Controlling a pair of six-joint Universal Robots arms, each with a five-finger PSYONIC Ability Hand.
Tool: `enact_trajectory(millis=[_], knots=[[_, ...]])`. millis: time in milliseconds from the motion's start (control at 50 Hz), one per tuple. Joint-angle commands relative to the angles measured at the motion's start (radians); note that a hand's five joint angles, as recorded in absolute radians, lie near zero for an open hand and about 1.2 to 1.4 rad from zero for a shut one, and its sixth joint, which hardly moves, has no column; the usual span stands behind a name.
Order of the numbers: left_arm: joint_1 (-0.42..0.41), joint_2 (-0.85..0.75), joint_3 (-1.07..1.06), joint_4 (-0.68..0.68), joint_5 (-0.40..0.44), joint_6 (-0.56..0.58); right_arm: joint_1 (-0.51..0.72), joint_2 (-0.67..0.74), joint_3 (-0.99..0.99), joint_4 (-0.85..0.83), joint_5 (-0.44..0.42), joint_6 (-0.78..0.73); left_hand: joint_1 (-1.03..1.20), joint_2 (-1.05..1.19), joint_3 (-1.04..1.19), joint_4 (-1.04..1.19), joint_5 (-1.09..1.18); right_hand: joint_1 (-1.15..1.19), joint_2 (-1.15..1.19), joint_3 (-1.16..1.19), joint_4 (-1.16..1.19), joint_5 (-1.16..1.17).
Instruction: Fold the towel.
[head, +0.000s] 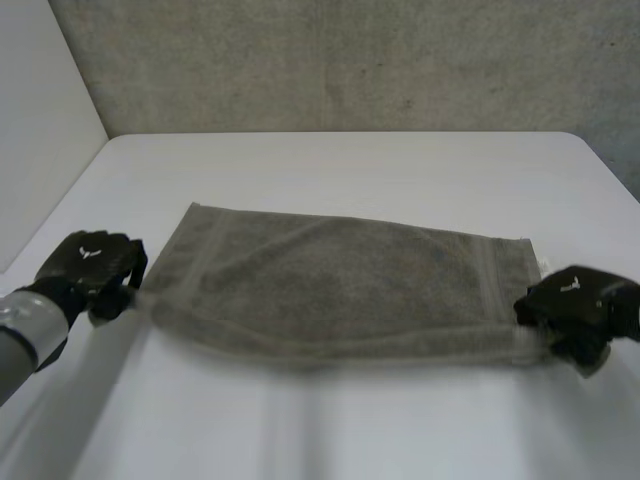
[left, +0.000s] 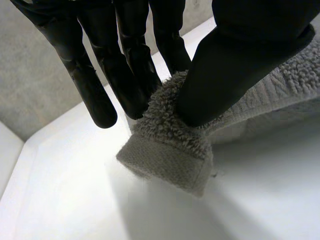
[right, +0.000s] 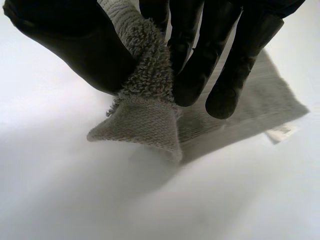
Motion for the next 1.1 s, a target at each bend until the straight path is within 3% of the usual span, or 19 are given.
enact_trajectory(millis=[20, 100, 200, 360, 380, 400, 420, 440, 460, 500, 680, 800, 920, 1020, 1100], knots=[[-0.119, -0.221, 0.227, 0.123, -0.055, -0.008, 0.031, 0.181, -0.216, -0.057, 0.001, 0.173, 0.243, 0.179, 0.179, 0.178, 0.209, 0.081, 0.063, 0.058, 0.058, 0.056], [-0.153, -0.332, 0.352, 0.194, -0.13, -0.016, 0.068, 0.262, -0.311, -0.102, 0.01, 0.255, 0.243, 0.179, 0.179, 0.178, 0.209, 0.081, 0.063, 0.058, 0.058, 0.056], [-0.243, -0.58, 0.662, 0.249, -0.251, -0.024, 0.083, 0.359, -0.417, -0.194, 0.021, 0.381, 0.243, 0.179, 0.179, 0.178, 0.209, 0.081, 0.063, 0.058, 0.058, 0.056], [-0.276, -0.787, 0.917, 0.26, -0.276, -0.018, 0.124, 0.463, -0.513, -0.39, 0.1, 0.473, 0.243, 0.179, 0.179, 0.178, 0.209, 0.081, 0.063, 0.058, 0.058, 0.056], [-0.276, -0.787, 0.918, 0.26, -0.276, -0.018, 0.131, 0.479, -0.519, -0.419, 0.12, 0.473, 0.243, 0.179, 0.179, 0.178, 0.209, -0.177, -0.195, -0.2, -0.2, -0.202], [-0.285, -0.81, 0.94, 0.26, -0.27, -0.015, 0.134, 0.491, -0.52, -0.444, 0.146, 0.474, 0.243, 0.179, 0.179, 0.178, 0.209, -0.781, -0.799, -0.804, -0.804, -0.806], [-0.294, -0.827, 0.956, 0.26, -0.268, -0.01, 0.134, 0.491, -0.52, -0.444, 0.146, 0.474, -0.431, -0.494, -0.494, -0.496, -0.465, -0.787, -0.805, -0.81, -0.81, -0.812], [-0.294, -0.827, 0.956, 0.26, -0.268, -0.01, 0.135, 0.5, -0.52, -0.461, 0.171, 0.474, -0.438, -0.501, -0.501, -0.503, -0.472, -1.141, -1.159, -1.164, -1.164, -1.166], [-0.3, -0.839, 0.965, 0.258, -0.274, -0.007, 0.135, 0.5, -0.52, -0.461, 0.171, 0.474, -0.979, -1.042, -1.042, -1.044, -1.013, -1.141, -1.159, -1.164, -1.164, -1.166], [-0.303, -0.846, 0.965, 0.26, -0.275, -0.004, 0.137, 0.506, -0.52, -0.479, 0.215, 0.471, -0.97, -1.033, -1.033, -1.035, -1.004, -1.141, -1.159, -1.164, -1.164, -1.166], [-0.296, -0.84, 0.954, 0.26, -0.284, 0.008, 0.141, 0.488, -0.497, -0.551, 0.238, 0.482, -0.975, -1.039, -1.039, -1.04, -1.009, -1.141, -1.159, -1.164, -1.164, -1.166], [-0.293, -0.789, 0.911, 0.252, -0.317, 0.004, 0.132, 0.324, -0.418, -0.584, 0.229, 0.482, -0.966, -1.03, -1.03, -1.031, -1.0, -1.141, -1.159, -1.164, -1.164, -1.166], [-0.277, -0.619, 0.746, 0.247, -0.316, -0.002, 0.124, 0.18, -0.313, -0.559, 0.214, 0.479, -0.916, -0.98, -0.98, -0.982, -0.95, -1.1, -1.118, -1.123, -1.123, -1.125], [-0.274, -0.522, 0.648, 0.226, -0.276, -0.001, 0.123, 0.112, -0.255, -0.466, 0.145, 0.477, -0.699, -0.763, -0.763, -0.764, -0.733, -0.75, -0.768, -0.773, -0.773, -0.775], [-0.268, -0.496, 0.612, 0.116, -0.166, -0.001, 0.121, 0.112, -0.255, -0.331, 0.062, 0.476, -0.395, -0.458, -0.458, -0.46, -0.429, -0.603, -0.621, -0.626, -0.626, -0.628]])
